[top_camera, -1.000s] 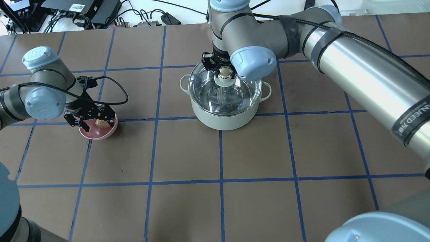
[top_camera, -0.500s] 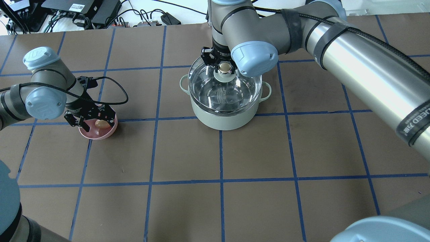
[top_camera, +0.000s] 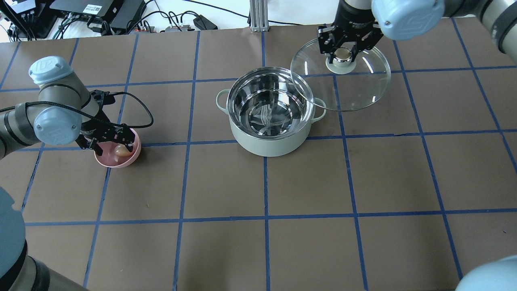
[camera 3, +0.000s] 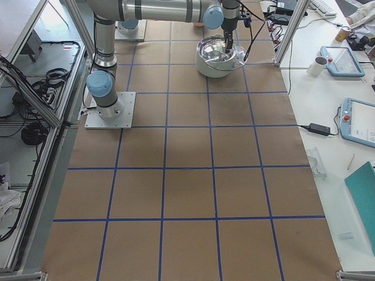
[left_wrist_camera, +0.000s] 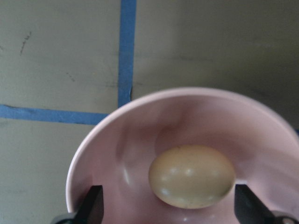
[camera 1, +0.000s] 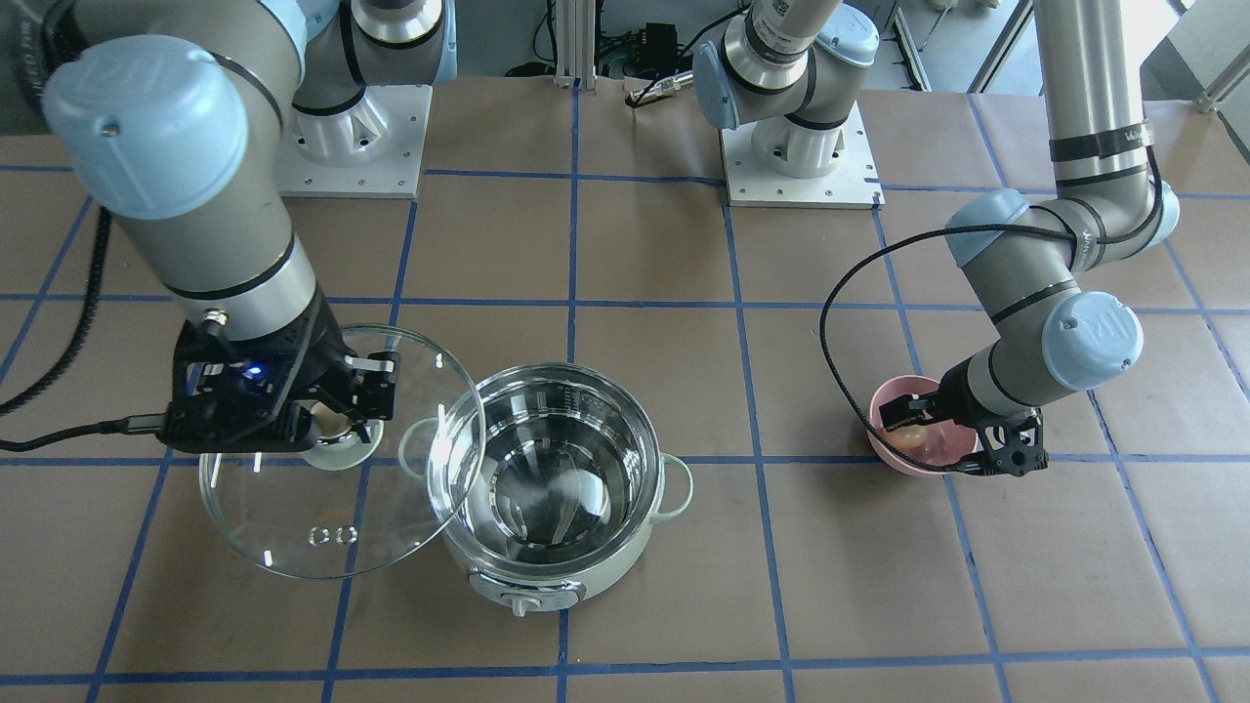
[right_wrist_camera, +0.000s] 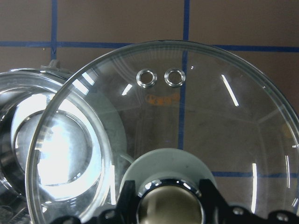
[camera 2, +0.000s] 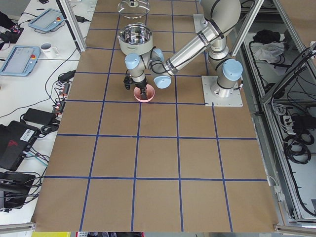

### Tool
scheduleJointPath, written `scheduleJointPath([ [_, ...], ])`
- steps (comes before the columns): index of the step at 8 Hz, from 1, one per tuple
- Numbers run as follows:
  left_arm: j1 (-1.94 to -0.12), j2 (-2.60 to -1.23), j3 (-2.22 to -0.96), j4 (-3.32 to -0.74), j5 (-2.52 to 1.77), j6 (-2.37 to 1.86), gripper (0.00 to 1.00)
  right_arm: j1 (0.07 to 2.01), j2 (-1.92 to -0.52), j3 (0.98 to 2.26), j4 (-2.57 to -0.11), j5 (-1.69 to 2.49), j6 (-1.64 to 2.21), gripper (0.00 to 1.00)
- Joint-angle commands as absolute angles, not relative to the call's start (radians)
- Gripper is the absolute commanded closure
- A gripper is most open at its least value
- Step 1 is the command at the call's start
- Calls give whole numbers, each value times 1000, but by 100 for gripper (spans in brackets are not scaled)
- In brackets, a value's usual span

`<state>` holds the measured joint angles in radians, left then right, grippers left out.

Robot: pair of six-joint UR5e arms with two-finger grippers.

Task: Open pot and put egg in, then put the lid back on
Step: 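Lift the glass lid off the pot and carry it farther away with the right gripper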

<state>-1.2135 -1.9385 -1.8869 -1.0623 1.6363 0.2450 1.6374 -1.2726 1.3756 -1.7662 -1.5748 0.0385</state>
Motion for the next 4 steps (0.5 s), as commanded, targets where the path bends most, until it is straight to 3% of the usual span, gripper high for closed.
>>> scheduleJointPath([
  [1, -1213, -1942, -1888, -1057, 1634, 244, 3, 1528, -1295, 1379, -1723, -1578, -154, 100],
  [4, -1215, -1965, -1885, -1022, 1612, 245, 3, 1470, -1327, 1379, -1690, -1577, -236, 100],
])
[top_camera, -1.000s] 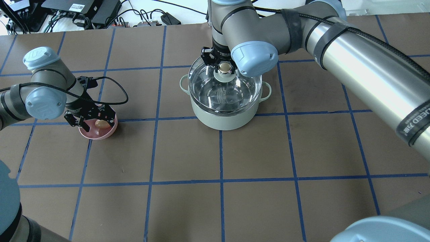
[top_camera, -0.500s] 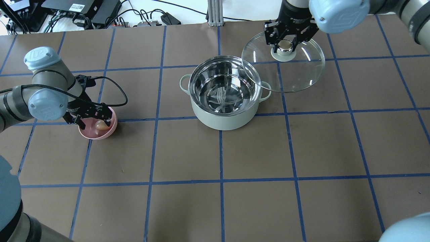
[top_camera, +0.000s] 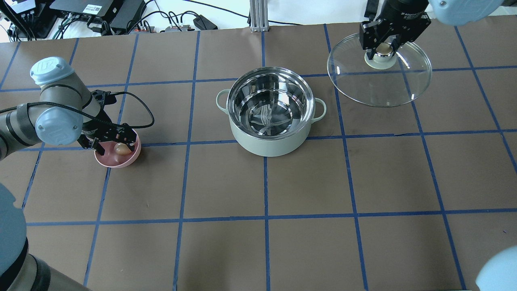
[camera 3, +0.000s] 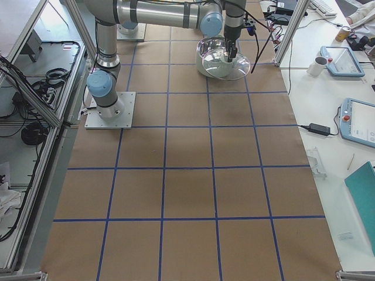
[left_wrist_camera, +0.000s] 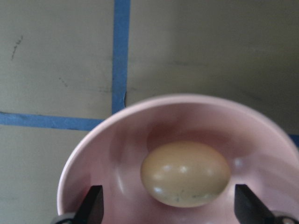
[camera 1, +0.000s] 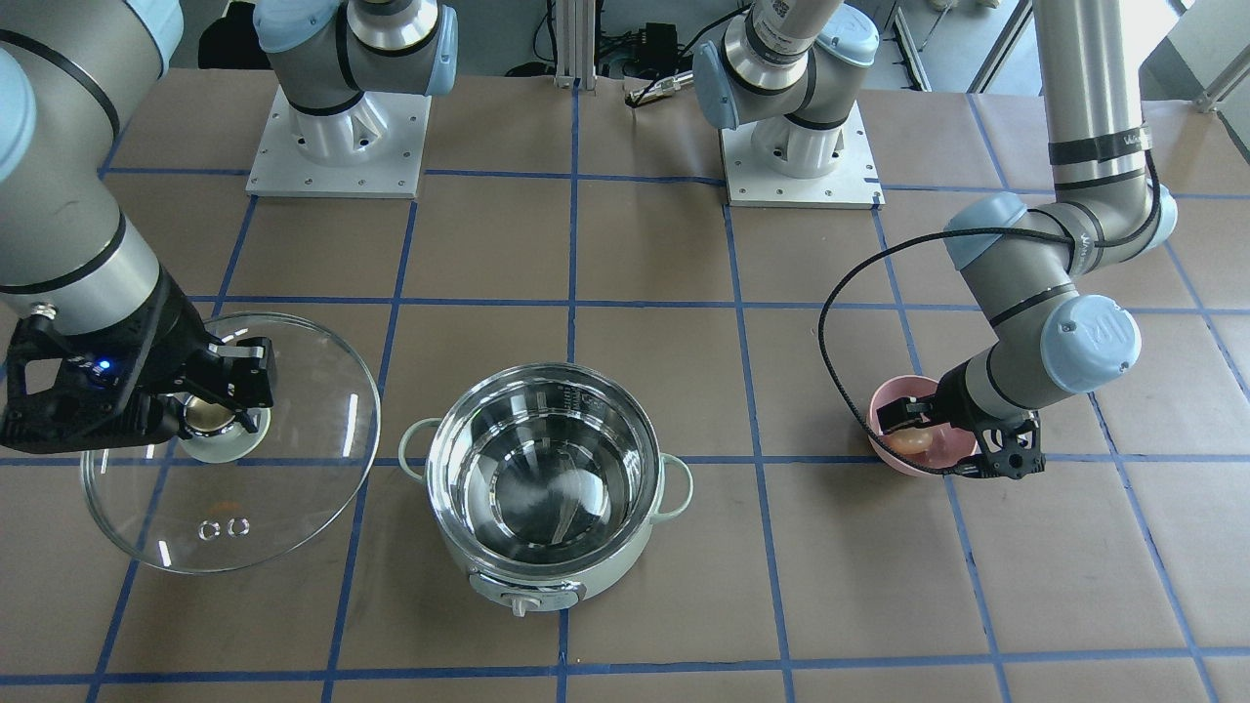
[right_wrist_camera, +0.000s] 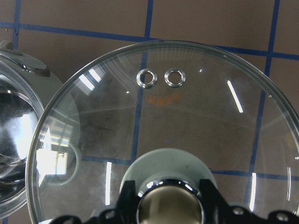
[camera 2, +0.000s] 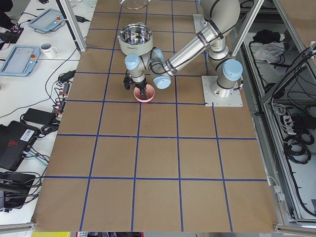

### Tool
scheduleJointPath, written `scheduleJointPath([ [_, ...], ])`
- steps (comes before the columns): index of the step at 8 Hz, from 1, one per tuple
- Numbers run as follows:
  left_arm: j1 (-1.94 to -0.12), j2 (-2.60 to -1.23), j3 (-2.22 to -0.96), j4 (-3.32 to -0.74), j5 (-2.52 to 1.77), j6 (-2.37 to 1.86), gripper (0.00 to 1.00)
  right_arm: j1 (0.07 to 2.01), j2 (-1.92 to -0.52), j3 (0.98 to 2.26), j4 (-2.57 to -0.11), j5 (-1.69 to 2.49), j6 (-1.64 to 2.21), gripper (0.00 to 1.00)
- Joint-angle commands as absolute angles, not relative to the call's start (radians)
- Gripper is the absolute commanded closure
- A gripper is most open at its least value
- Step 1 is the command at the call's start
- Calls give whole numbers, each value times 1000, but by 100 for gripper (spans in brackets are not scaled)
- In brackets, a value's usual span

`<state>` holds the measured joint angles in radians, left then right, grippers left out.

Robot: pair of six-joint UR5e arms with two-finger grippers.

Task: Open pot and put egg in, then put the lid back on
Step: 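Lift the glass lid off the pot and carry it farther away with the right gripper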

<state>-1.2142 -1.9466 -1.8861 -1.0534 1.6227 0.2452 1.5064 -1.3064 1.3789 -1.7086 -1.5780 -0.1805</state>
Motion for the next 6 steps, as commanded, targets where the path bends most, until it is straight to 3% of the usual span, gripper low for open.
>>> scheduleJointPath([
  [1, -1215, -1985, -1885, -993, 1612, 247, 4, 1457, -1334, 1379, -1690, -1580, -239, 100],
  [4, -1215, -1983, -1882, -989, 1611, 248, 23, 1402, -1351, 1382, -1652, -1577, -285, 100],
  [6, -1215, -1980, -1882, -989, 1609, 245, 56, 1402, -1371, 1384, -1649, -1577, -301, 100],
])
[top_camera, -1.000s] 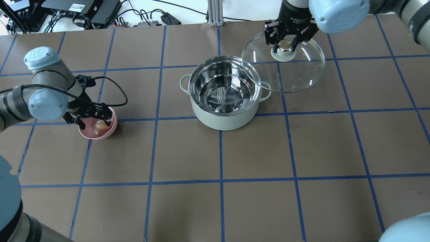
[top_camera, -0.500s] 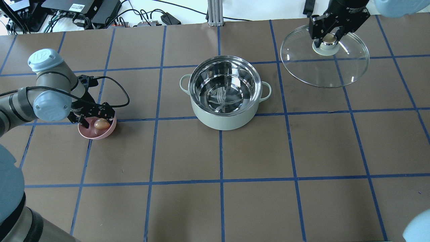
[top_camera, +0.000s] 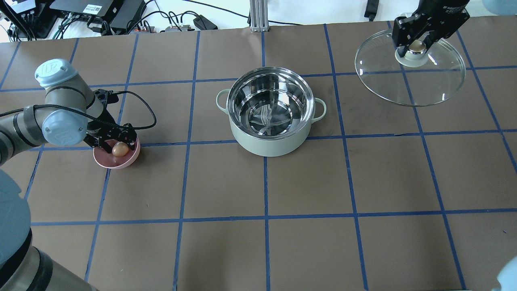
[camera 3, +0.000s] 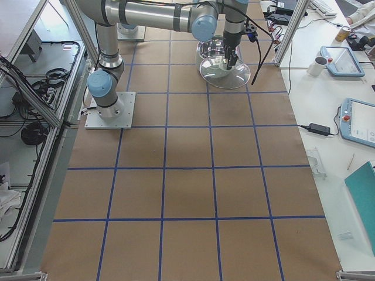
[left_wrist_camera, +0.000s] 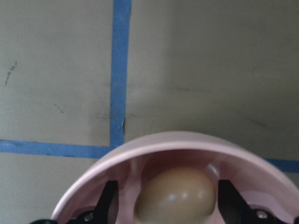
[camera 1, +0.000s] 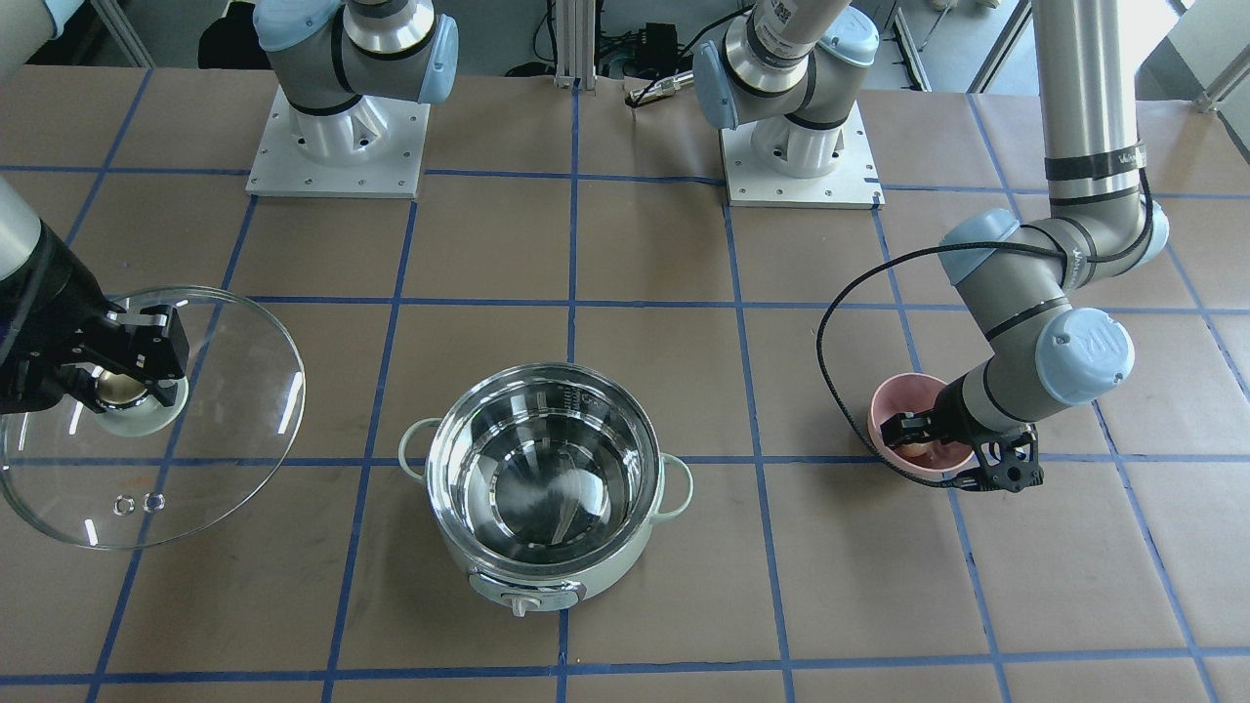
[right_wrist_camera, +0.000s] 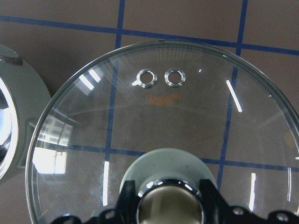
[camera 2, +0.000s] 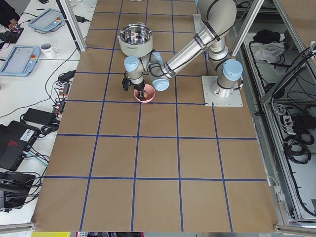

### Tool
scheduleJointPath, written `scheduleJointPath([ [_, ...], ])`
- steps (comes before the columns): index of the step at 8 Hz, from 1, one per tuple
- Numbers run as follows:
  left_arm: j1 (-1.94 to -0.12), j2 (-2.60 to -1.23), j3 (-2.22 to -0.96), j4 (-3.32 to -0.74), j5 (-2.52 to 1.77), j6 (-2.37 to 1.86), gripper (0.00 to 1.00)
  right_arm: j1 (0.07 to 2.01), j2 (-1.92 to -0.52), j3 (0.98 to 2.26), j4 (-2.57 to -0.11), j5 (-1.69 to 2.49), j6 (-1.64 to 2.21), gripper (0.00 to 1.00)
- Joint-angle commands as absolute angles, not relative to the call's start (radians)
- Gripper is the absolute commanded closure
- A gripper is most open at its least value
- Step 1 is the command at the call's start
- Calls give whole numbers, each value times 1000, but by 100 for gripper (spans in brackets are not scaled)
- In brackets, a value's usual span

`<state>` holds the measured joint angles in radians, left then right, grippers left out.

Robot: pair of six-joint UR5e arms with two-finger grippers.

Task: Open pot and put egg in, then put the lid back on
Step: 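Grasp the tan egg in the pink bowl with the left gripper and lift it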

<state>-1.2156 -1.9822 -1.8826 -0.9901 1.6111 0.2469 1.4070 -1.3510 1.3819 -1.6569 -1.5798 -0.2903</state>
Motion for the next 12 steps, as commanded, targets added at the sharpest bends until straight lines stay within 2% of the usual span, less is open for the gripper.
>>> scheduleJointPath([
  [1, -1216, -1979, -1882, -991, 1611, 248, 61, 1402, -1380, 1391, -1651, -1589, -313, 100],
  [3, -1215, -1976, -1881, -994, 1612, 241, 65, 1401, -1396, 1400, -1644, -1589, -313, 100],
  [6, -1215, -1961, -1876, -997, 1611, 232, 67, 1397, -1396, 1425, -1660, -1580, -333, 100],
  [9, -1227, -1858, -1791, -1093, 1623, 212, 67, 1393, -1390, 1425, -1663, -1580, -336, 100],
  [12, -1415, -1792, -1685, -1148, 1623, 151, 66, 1393, -1391, 1425, -1663, -1591, -334, 100],
])
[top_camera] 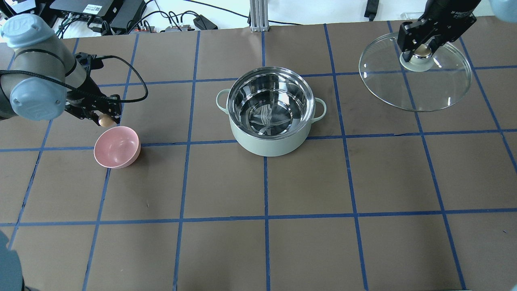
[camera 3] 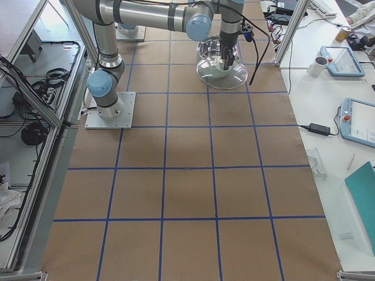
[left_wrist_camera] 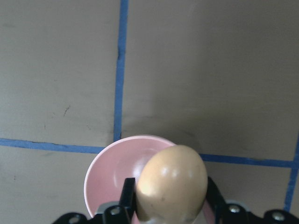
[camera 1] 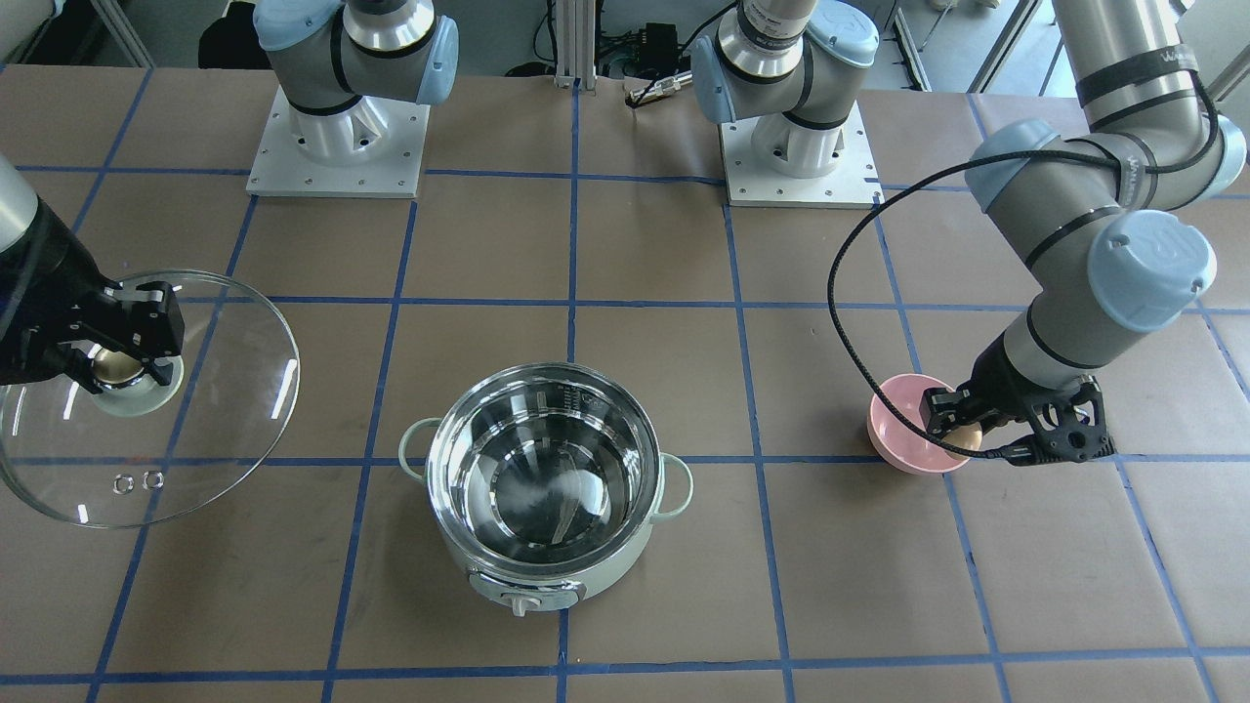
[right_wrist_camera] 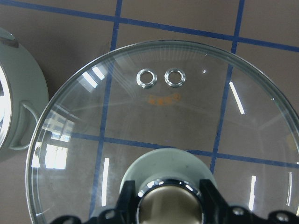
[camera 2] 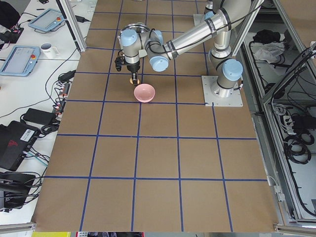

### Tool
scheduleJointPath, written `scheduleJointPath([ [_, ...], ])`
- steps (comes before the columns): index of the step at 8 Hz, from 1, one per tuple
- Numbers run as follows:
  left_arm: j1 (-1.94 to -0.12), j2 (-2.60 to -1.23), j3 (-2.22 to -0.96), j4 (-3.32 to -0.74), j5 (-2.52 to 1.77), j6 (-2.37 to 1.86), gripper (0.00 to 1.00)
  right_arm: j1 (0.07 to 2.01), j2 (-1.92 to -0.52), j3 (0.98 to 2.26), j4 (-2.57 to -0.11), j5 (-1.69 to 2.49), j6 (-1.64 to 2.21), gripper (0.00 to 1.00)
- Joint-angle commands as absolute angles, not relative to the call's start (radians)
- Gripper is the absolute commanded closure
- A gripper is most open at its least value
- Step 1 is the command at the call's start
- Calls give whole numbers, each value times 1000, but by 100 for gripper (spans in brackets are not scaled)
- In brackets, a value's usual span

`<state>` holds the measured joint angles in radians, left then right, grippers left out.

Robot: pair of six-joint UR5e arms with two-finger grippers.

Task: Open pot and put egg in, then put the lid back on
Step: 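Grasp the tan egg in the pink bowl with the left gripper and lift it, then carry the egg over the open pot and lower it inside with the left gripper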

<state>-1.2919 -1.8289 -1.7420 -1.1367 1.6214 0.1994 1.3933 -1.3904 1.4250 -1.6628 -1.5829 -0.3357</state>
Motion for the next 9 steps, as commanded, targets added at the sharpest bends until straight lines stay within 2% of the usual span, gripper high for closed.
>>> scheduleJointPath([
  [1, -1487, -1796, -1636, -1157, 1615, 102, 65, 1393, -1390, 1425, -1663, -1589, -334, 100],
  [4, -1673, -1807, -1549, -1143, 1612, 29, 58, 1393, -1388, 1430, -1663, -1586, -336, 100],
  [9, -1937, -1965, -1526, -939, 1614, -162, 61, 1393, -1384, 1430, -1664, -1586, -337, 100],
])
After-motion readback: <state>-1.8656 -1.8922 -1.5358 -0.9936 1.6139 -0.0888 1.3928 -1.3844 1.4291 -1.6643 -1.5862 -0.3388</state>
